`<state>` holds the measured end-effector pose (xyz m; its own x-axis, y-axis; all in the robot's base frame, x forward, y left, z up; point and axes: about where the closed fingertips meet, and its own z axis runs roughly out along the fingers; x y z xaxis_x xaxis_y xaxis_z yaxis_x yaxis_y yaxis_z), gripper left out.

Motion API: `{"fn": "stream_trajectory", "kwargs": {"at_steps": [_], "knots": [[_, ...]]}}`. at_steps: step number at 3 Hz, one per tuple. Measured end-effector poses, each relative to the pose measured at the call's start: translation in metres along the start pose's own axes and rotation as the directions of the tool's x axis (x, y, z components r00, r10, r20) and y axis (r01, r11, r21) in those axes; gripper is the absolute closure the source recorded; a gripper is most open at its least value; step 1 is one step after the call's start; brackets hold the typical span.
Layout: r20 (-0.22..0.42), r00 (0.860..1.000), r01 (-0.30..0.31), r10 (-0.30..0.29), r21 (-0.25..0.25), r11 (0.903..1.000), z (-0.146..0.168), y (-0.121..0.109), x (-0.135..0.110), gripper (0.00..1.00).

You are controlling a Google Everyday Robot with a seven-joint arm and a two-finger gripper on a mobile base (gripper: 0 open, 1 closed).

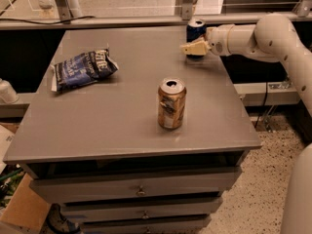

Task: Pick pepsi can

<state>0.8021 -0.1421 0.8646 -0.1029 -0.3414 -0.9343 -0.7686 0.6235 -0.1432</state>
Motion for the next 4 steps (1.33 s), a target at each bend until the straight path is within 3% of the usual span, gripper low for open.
{"fn": "stream_trajectory", "kwargs": {"at_steps": [1, 2, 3, 4], "knots": [[0.015, 1.0, -0.001, 0.001, -0.008, 1.0, -0.002, 0.002, -0.007, 0.63], [0.059, 0.998, -0.008, 0.011, -0.048, 0.9988, -0.004, 0.014, -0.025, 0.87], [0.135, 0.99, -0.021, 0.037, -0.115, 0.9932, -0.005, 0.035, -0.057, 1.0], [0.211, 0.973, -0.045, 0.091, -0.212, 0.9763, -0.01, 0.064, -0.097, 1.0]]}}
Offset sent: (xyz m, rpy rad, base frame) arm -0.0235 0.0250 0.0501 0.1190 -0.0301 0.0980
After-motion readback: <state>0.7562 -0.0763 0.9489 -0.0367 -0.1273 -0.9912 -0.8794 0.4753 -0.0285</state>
